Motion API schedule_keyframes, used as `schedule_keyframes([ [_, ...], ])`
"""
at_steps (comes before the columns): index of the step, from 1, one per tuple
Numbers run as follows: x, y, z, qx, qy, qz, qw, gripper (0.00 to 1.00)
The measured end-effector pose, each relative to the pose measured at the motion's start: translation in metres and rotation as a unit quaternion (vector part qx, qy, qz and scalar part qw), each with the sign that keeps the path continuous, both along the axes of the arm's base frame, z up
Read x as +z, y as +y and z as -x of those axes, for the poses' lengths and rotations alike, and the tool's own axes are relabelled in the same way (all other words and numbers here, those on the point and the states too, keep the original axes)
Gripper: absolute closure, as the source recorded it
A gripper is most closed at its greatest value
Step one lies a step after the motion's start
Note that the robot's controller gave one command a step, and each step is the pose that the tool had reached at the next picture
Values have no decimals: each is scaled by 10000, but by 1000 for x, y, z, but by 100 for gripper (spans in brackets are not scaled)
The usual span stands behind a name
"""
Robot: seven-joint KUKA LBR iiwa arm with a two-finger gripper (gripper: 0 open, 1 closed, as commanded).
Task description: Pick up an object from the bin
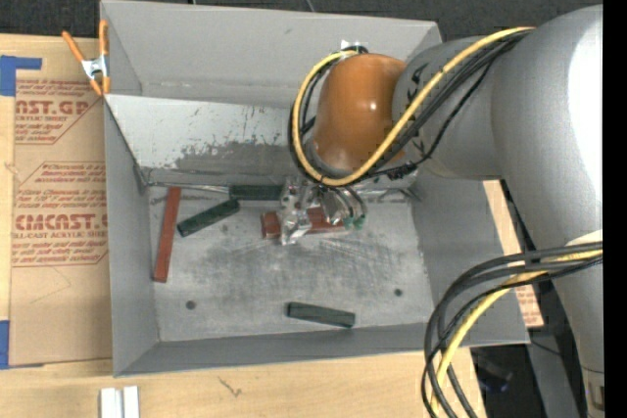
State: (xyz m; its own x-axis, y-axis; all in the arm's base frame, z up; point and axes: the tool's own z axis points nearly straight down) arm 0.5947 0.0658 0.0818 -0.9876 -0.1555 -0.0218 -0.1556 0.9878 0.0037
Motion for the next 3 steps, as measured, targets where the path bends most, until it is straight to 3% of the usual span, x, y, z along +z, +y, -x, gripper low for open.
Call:
schedule_keyframes([
  [1, -2, -1, 2, 1, 33, 15, 10000, 0],
  [2, 2, -1, -4, -12, -113, -10, 9999, 100],
  [3, 2, -1, -4, -12, -112, -11, 9999, 100],
])
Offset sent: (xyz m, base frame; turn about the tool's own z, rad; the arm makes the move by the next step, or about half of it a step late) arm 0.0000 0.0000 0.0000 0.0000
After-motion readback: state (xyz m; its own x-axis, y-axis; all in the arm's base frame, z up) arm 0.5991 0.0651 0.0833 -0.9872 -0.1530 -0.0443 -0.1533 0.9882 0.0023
